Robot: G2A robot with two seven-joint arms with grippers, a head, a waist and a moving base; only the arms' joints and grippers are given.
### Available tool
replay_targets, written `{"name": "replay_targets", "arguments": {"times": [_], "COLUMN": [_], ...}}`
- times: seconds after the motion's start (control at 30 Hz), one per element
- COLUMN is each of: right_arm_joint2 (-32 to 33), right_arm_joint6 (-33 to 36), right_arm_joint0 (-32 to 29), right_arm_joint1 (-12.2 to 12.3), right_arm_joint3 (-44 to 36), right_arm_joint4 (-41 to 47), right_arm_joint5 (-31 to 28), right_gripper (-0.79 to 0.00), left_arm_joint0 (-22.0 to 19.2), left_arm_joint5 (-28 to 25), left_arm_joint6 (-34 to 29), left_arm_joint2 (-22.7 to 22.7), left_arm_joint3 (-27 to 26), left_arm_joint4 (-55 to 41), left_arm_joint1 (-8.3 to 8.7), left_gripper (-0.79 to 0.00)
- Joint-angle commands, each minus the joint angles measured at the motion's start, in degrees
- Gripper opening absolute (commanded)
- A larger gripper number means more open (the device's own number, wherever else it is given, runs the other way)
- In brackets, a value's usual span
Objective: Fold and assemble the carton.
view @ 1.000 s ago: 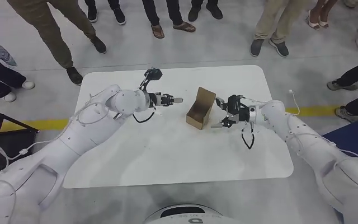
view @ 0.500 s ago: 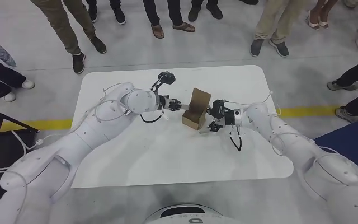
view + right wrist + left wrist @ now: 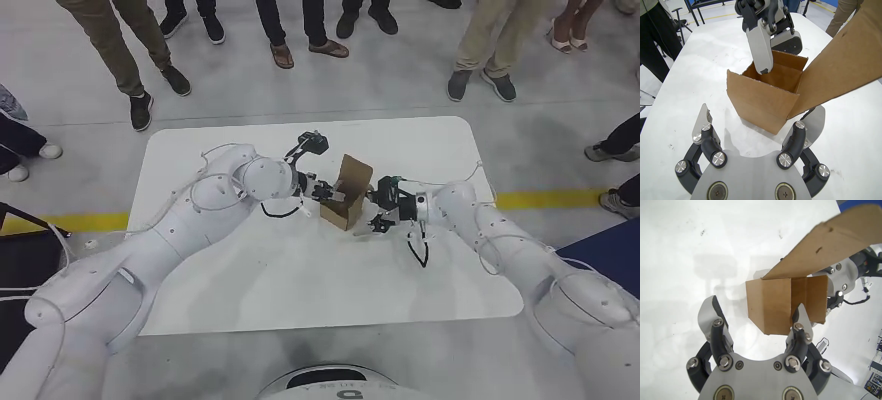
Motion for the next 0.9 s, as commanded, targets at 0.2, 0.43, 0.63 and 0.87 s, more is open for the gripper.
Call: {"name": "replay_targets", "arguments": {"times": [0.2,0.43,0.63,0.87], "right_arm_joint2": [1.47,2.23,3.06,4.06], "right_arm_joint6": [-3.53,-3.93,-3.93,-3.78], "right_arm_joint0": [0.11,-0.42,-0.66,-0.52], "right_arm_joint1": [0.6,0.79,0.86,0.85], "right_arm_joint3": [1.4,1.09,1.14,1.24], "right_arm_joint4": [-2.63,-4.06,-4.58,-4.99], "right_arm_joint5": [0.45,0.14,-0.12,-0.52], "right_gripper": [0.0,0.0,0.0,0.0], "left_arm_joint0": [1.92,4.61,5.91,5.05], "left_arm_joint5": [-1.63,0.19,-7.2,-0.22], "left_arm_joint6": [2.39,2.7,4.07,1.18], "left_arm_joint2": [-5.93,-9.89,-12.37,-11.69], "left_arm_joint3": [2.17,1.81,0.4,1.07], "left_arm_joint4": [-1.64,-0.51,-4.98,1.13], "left_arm_joint1": [1.61,3.32,3.05,2.66], "left_gripper": [-0.034,-0.031,0.0,-0.089]}}
